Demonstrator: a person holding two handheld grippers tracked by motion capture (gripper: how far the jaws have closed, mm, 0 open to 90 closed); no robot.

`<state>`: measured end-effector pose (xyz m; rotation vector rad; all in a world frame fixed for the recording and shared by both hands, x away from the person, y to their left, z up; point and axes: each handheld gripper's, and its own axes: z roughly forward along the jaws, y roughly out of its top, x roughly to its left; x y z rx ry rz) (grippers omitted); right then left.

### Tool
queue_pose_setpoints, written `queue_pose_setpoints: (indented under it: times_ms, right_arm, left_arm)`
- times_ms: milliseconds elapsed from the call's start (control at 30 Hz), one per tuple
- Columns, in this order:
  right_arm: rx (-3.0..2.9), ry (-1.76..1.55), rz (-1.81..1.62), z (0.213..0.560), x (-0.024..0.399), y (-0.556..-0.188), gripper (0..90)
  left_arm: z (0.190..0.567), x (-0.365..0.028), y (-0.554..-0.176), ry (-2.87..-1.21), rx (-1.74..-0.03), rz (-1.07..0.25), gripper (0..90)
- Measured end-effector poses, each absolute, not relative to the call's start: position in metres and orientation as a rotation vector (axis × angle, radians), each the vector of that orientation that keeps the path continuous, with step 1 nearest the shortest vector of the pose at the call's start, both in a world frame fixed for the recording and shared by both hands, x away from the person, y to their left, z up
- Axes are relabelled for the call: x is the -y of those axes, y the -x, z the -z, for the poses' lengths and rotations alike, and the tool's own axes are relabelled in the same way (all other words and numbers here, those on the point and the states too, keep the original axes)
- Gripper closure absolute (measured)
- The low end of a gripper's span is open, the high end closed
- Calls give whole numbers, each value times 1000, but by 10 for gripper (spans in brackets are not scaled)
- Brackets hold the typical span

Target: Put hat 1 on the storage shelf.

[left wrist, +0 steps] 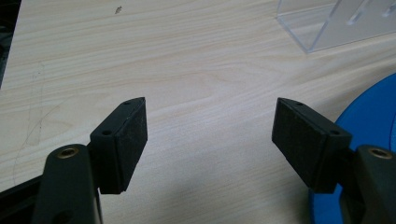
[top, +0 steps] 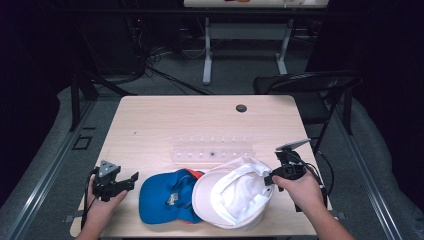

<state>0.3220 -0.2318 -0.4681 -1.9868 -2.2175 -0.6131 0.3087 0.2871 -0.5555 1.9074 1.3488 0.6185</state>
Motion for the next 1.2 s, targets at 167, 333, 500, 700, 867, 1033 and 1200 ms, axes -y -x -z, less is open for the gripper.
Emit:
queue_pose_setpoints:
  times_ms: [167,333,500,700,867,1033,1200]
  right_arm:
    - [2226,2007,543,462,227,-324,807]
    - [2256,2001,395,458,218,-330,807]
    - [2290,1994,298,451,212,-334,805]
    - [2288,1988,209,445,203,-343,809]
    - [2213,2018,189,442,201,-348,812]
    - [2202,1987,108,435,200,-353,814]
    - [2179,1994,107,432,199,-355,814]
  left_arm:
    - [556,-287,-309,-1906,-1351,-619,271]
    - [555,-287,-308,-1909,-1348,-620,272]
    - [555,-288,-308,-1912,-1347,-618,271]
    - [556,-287,-309,-1911,-1345,-617,271]
    - [556,-287,-309,-1912,-1346,-617,272]
    - [555,-287,-308,-1917,-1346,-613,271]
    - [555,-287,-309,-1917,-1345,-613,272]
